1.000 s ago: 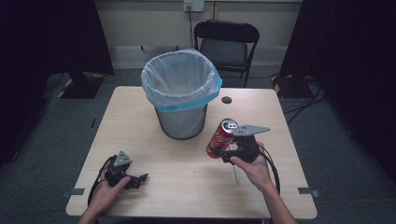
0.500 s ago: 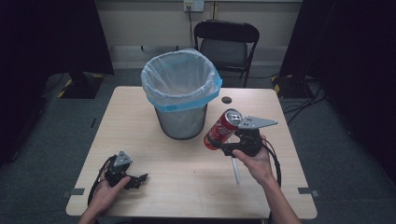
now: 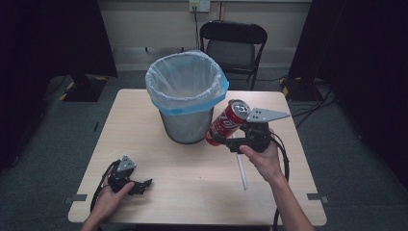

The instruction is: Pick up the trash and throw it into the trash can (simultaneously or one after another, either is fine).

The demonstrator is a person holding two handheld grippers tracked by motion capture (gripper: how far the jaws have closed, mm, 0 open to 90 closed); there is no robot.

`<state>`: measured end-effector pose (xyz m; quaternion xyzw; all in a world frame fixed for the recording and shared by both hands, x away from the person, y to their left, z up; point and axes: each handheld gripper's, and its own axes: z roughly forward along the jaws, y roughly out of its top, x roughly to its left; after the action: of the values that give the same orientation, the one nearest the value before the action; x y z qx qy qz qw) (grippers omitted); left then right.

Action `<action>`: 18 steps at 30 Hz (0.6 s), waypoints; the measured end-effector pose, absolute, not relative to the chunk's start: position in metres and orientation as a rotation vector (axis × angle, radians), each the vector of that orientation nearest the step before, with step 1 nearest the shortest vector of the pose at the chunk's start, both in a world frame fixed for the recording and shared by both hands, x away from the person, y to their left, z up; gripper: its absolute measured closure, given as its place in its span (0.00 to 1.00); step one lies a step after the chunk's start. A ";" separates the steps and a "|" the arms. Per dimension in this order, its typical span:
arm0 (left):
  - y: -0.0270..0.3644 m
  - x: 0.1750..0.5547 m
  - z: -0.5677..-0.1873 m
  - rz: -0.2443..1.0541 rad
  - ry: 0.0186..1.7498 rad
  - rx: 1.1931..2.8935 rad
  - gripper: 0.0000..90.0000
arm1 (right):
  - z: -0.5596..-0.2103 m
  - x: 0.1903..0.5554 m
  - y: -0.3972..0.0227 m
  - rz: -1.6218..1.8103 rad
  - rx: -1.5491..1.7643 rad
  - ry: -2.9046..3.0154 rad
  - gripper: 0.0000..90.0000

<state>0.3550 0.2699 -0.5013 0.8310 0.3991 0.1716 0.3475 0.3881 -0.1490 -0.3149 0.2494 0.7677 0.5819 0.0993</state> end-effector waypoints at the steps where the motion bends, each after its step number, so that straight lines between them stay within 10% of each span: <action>1: 0.270 0.355 -0.501 0.445 1.035 2.155 0.03 | -0.315 0.388 -0.149 1.721 0.738 2.270 0.39; 18: 0.270 0.355 -0.501 0.445 1.035 2.154 0.03 | -0.283 0.394 -0.141 1.779 0.668 2.222 0.39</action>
<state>0.3550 0.2699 -0.5014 0.8308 0.3992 0.1716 0.3479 0.3941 -0.1406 -0.2830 0.2272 0.7554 0.6050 0.1086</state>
